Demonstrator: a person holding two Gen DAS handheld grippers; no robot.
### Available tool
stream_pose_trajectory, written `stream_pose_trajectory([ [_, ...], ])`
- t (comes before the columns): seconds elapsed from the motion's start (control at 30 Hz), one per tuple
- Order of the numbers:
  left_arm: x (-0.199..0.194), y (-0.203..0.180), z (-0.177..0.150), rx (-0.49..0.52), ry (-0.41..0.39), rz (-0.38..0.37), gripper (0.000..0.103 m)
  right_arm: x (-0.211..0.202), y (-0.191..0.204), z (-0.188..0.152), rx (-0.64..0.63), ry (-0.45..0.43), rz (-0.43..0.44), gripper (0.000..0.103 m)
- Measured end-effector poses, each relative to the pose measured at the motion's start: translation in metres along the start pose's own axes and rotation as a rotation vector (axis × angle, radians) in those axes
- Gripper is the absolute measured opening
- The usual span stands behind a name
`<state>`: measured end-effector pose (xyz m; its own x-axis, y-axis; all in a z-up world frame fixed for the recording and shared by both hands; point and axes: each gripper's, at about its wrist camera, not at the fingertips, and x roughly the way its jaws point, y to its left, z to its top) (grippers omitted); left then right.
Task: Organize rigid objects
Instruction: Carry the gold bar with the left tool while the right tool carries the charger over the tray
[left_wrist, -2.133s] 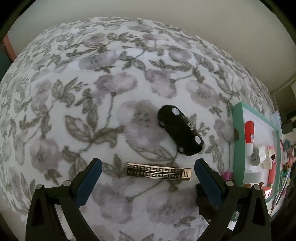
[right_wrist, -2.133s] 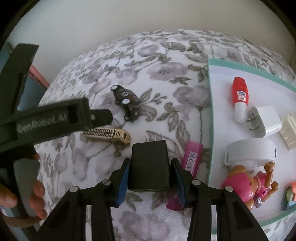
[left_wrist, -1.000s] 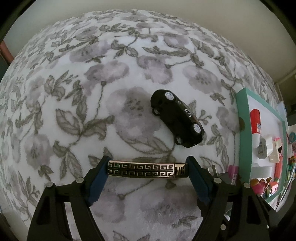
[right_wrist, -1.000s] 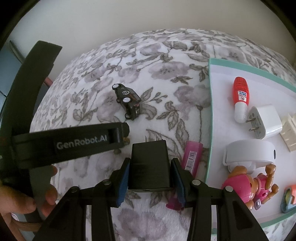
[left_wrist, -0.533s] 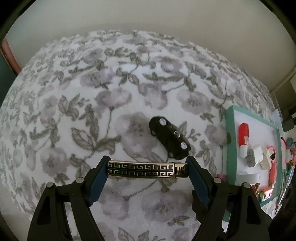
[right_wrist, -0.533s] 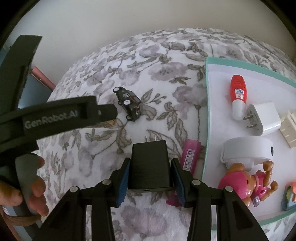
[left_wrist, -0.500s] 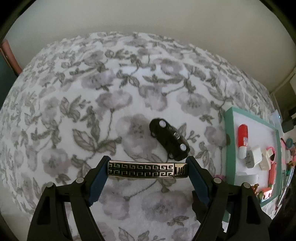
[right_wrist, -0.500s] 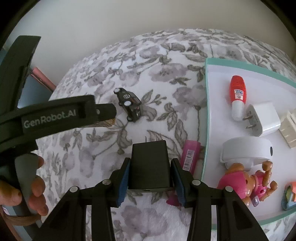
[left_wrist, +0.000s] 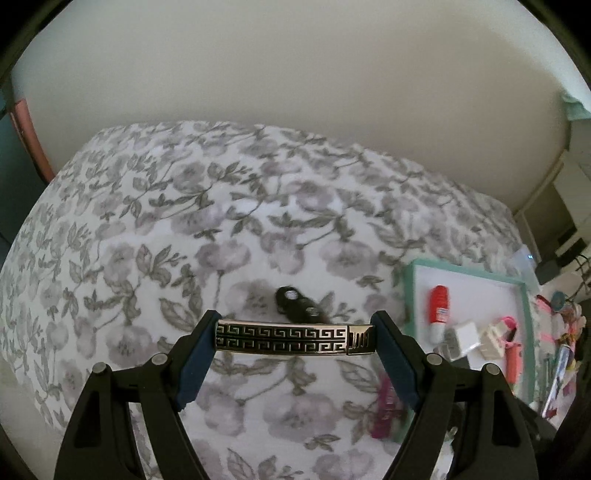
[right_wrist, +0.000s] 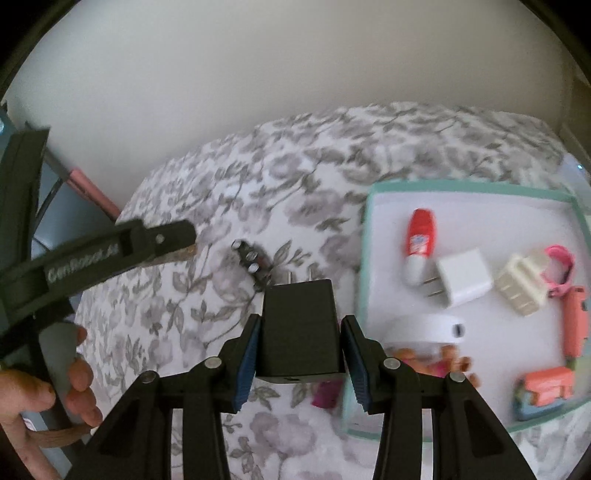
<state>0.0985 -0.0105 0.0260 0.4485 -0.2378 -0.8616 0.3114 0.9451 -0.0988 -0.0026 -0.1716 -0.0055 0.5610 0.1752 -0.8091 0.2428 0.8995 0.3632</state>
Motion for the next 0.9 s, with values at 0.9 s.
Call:
stream_pose_trajectory([
  [0.9, 0.018, -0.195, -0.017, 0.316, 0.028, -0.093, 0.083, -0.072, -0.159, 0.017, 0.291, -0.065, -0.204, 0.046],
])
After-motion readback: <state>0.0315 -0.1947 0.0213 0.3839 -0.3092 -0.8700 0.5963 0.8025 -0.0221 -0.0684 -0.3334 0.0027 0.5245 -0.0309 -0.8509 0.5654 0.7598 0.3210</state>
